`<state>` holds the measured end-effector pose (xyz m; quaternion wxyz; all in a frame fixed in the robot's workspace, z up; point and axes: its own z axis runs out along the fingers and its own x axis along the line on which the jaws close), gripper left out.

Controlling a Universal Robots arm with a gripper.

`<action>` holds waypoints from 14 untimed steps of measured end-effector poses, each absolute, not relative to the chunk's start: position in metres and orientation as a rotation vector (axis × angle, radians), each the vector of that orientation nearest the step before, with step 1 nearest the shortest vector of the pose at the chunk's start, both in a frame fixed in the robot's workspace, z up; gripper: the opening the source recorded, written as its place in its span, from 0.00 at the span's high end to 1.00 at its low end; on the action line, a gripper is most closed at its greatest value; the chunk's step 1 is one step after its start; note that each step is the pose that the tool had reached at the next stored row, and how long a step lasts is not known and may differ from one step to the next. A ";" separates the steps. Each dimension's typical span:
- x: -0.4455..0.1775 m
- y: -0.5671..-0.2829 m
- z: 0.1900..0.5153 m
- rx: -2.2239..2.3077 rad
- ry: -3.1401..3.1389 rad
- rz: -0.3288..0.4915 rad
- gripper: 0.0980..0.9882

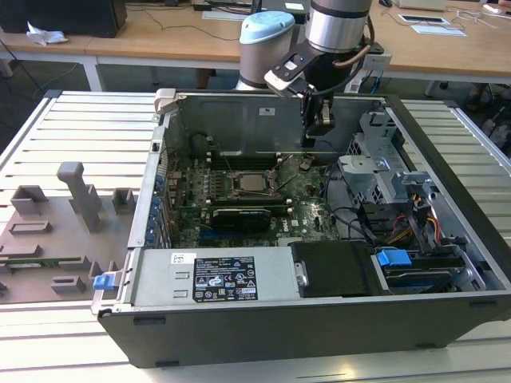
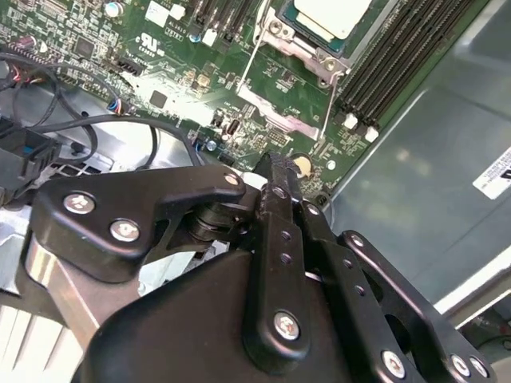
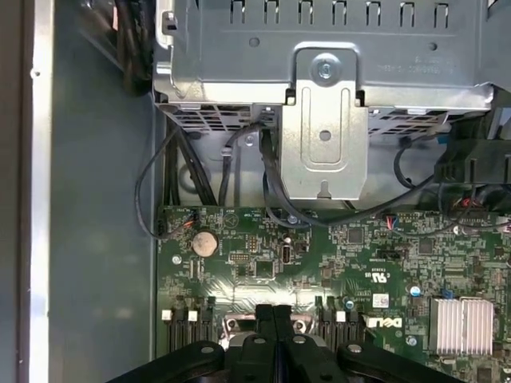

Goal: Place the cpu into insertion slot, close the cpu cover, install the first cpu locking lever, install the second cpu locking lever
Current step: 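Close the cpu cover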

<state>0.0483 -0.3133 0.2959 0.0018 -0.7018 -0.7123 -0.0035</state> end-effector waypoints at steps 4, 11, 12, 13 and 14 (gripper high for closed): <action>0.049 -0.313 0.283 -2.201 -2.234 -0.008 0.99; 0.052 -0.313 0.267 -2.201 -2.234 -0.008 0.99; 0.052 -0.313 0.265 -2.201 -2.234 -0.008 0.99; 0.052 -0.313 0.263 -2.201 -2.234 -0.008 0.99; 0.052 -0.313 0.261 -2.201 -2.234 -0.007 0.99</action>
